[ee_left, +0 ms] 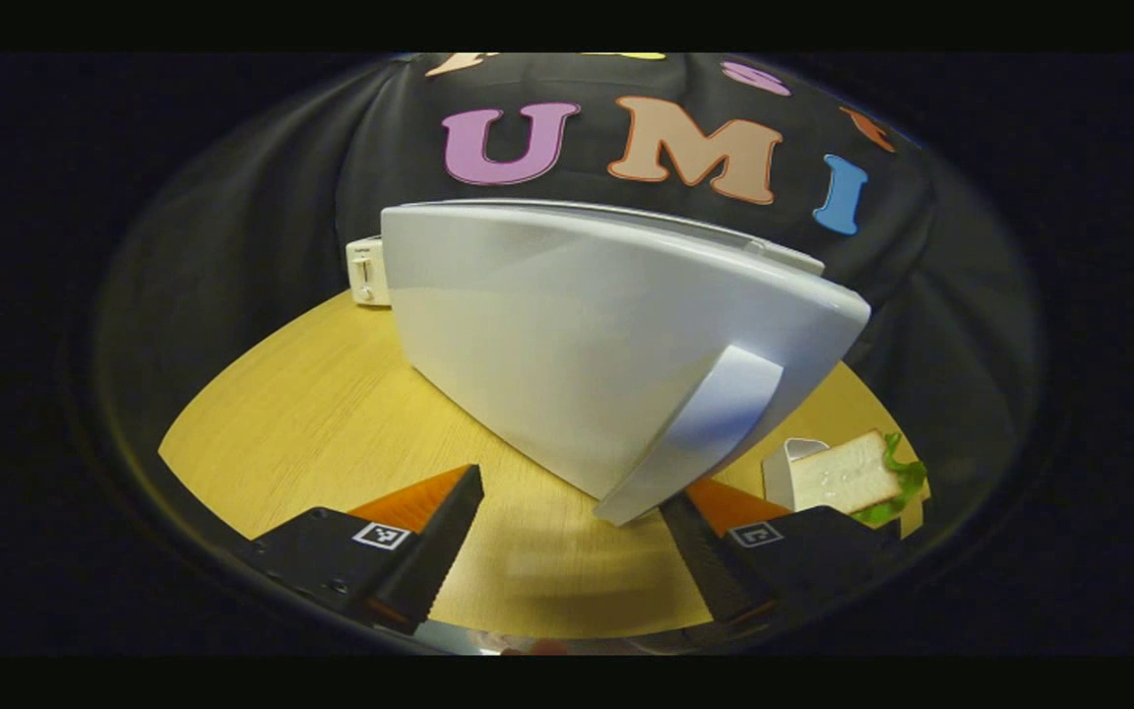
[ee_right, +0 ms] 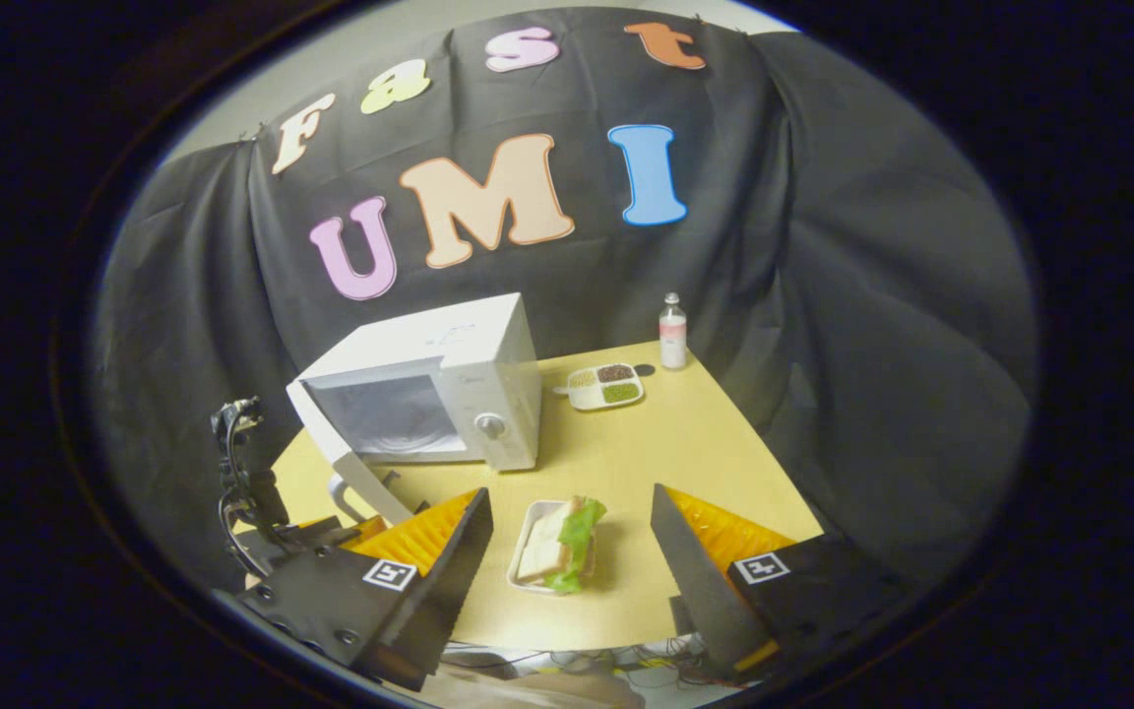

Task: Open the microwave oven with the left hand, put the food in, and close the microwave oven.

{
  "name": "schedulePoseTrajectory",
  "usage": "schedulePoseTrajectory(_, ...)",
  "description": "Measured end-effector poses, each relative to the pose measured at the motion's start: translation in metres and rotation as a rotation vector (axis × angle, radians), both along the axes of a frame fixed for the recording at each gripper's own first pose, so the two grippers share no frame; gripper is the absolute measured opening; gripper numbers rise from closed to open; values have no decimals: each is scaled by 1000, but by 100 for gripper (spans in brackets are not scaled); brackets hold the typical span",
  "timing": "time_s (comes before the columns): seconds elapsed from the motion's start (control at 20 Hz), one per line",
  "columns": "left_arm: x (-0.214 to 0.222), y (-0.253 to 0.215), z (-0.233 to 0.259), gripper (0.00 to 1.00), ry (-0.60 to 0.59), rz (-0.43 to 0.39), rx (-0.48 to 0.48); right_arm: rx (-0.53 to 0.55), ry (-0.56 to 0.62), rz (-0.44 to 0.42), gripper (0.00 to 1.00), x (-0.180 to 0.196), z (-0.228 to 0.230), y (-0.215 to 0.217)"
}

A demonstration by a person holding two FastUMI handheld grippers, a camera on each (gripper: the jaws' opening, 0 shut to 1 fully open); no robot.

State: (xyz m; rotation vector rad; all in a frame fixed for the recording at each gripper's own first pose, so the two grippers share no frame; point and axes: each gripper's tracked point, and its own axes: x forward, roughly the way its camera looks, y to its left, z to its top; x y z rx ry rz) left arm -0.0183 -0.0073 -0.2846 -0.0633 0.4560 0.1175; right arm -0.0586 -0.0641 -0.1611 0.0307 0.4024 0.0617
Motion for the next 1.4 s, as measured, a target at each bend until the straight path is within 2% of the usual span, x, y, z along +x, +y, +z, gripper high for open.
schedulePoseTrajectory(0.05, -6, 5, 0, 100, 8, -15, -1, -9, 1, -5, 94, -2, 0, 8)
schedulePoseTrajectory(0.1, -12, 11, 1, 100, 18, -29, 3, -17, 4, -12, 100, -5, -1, 16)
schedulePoseTrajectory(0.15, -19, 17, 1, 100, 27, -44, 10, -15, 4, -19, 100, -9, 0, 26)
schedulePoseTrajectory(0.2, -26, 24, 3, 100, 30, -61, 17, -3, 1, -22, 94, -12, 2, 39)
schedulePoseTrajectory(0.25, -33, 31, 4, 100, 34, -76, 21, 12, 2, -20, 100, -17, 3, 54)
schedulePoseTrajectory(0.3, -40, 39, 5, 100, 38, -89, 23, 21, 8, -18, 94, -23, -1, 67)
schedulePoseTrajectory(0.5, -71, 78, 11, 100, 40, -96, 28, 19, 22, -36, 94, -49, -9, 105)
schedulePoseTrajectory(0.55, -79, 90, 13, 100, 35, -90, 26, 20, 26, -41, 94, -56, -11, 113)
schedulePoseTrajectory(0.6, -85, 103, 15, 100, 32, -78, 20, 22, 29, -44, 100, -63, -14, 121)
schedulePoseTrajectory(0.65, -94, 115, 16, 100, 31, -63, 10, 23, 35, -45, 100, -69, -17, 129)
schedulePoseTrajectory(0.7, -100, 126, 17, 100, 30, -47, -3, 22, 40, -50, 94, -74, -21, 135)
schedulePoseTrajectory(0.9, -121, 171, 27, 99, 6, 13, -28, 35, 46, -60, 94, -91, -30, 160)
schedulePoseTrajectory(0.95, -125, 184, 29, 99, -1, 26, -25, 39, 45, -61, 100, -95, -32, 166)
schedulePoseTrajectory(1.0, -130, 194, 31, 98, -6, 34, -22, 44, 43, -63, 94, -98, -33, 171)
schedulePoseTrajectory(1.4, -161, 269, 45, 98, -43, 163, -31, 41, 62, -82, 94, -111, -49, 183)
